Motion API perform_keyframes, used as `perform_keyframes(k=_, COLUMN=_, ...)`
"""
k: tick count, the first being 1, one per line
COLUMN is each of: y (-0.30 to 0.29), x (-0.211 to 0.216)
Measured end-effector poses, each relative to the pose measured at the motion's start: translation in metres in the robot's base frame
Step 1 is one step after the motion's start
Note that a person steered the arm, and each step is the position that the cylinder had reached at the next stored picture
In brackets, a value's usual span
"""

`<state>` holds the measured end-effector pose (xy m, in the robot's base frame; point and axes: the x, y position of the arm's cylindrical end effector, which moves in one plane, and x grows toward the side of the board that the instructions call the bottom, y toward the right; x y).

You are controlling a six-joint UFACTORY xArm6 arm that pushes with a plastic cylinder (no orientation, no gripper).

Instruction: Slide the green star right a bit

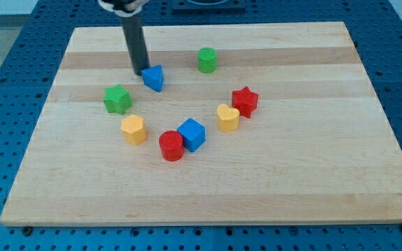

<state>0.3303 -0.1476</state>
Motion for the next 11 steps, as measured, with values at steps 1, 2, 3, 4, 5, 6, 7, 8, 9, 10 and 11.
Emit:
perform_keyframes(k=1, y=-0.044, x=0.006)
perform_keyframes(k=2, y=-0.073, x=0.028)
perform_keyframes(k=3, y=-0.077, x=0.056)
perform_keyframes(k=4, y=-0.077, x=0.057)
perform_keyframes(k=5, y=-0.076, x=0.057)
perform_keyframes(k=6, y=-0.066, x=0.057)
perform_keyframes(k=7, y=-0.047, x=0.057)
perform_keyframes(k=8, y=-0.03, x=0.057)
perform_keyframes(k=9, y=-0.02, x=0.057)
perform_keyframes(k=10, y=-0.025, x=0.055)
perform_keyframes(k=11, y=-0.038, x=0.033)
